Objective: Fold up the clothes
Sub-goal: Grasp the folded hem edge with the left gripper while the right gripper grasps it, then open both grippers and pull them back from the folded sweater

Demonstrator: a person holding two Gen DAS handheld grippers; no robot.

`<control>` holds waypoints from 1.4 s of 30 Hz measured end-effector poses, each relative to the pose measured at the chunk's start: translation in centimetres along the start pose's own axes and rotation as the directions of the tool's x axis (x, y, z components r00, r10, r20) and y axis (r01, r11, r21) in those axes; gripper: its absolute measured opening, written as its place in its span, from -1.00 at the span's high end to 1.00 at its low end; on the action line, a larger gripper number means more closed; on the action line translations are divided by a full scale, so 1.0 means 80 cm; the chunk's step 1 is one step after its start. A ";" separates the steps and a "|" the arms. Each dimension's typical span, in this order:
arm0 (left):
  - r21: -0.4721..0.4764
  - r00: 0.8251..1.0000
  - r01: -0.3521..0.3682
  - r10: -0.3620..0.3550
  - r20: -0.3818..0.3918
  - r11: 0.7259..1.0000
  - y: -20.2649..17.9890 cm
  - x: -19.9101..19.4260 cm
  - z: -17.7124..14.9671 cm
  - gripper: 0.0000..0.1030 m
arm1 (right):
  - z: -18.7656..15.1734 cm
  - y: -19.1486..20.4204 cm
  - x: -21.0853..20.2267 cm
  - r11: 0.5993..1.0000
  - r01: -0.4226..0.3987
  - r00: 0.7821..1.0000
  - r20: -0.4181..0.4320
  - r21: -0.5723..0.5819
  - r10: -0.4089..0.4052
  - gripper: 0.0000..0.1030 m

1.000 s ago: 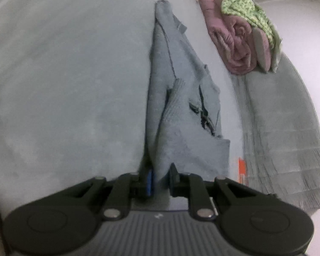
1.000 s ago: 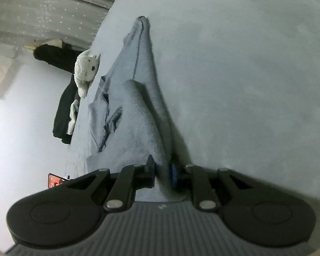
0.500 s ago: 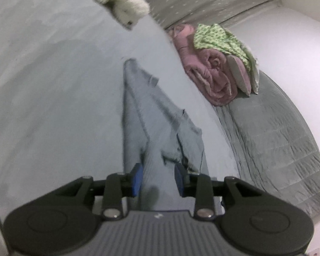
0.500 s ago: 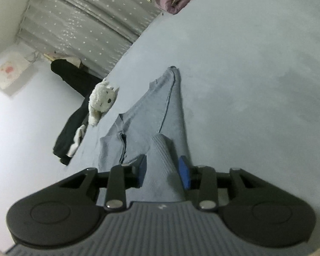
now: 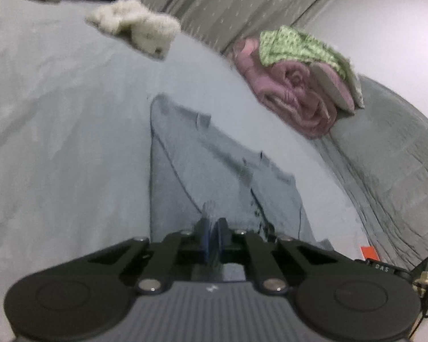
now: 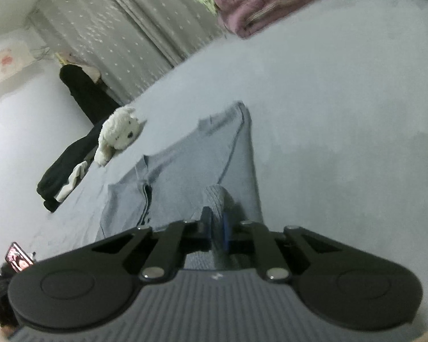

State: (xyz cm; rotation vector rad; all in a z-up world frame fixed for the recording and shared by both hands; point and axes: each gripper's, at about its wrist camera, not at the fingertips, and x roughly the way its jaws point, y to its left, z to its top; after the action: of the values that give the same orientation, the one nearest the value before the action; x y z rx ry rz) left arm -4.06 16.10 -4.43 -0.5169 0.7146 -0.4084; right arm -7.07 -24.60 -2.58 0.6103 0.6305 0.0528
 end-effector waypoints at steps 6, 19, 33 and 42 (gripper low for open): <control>0.075 0.994 -0.107 0.109 -0.017 0.991 -0.006 0.023 -0.007 0.85 | -0.005 0.009 0.014 0.994 0.072 0.997 0.003 -0.086 -0.072 0.78; 0.263 0.984 -0.159 0.129 0.126 0.952 -0.053 -0.009 -0.009 0.23 | -0.017 0.055 -0.001 0.945 0.149 0.985 0.131 -0.292 -0.114 0.37; 0.468 0.974 -0.208 0.226 0.019 0.859 -0.064 0.027 -0.044 0.15 | -0.038 0.063 0.034 0.894 0.204 0.979 0.075 -0.399 -0.189 0.20; 0.458 0.975 -0.209 0.217 0.036 0.864 -0.069 0.011 -0.038 0.14 | -0.035 0.071 0.018 0.878 0.234 0.972 0.107 -0.418 -0.208 0.18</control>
State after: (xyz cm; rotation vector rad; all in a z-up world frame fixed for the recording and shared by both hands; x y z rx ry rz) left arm -6.57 10.30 -3.72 0.0183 0.6554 -0.3585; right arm -6.73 -18.15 -1.97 0.1085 0.6037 -0.0410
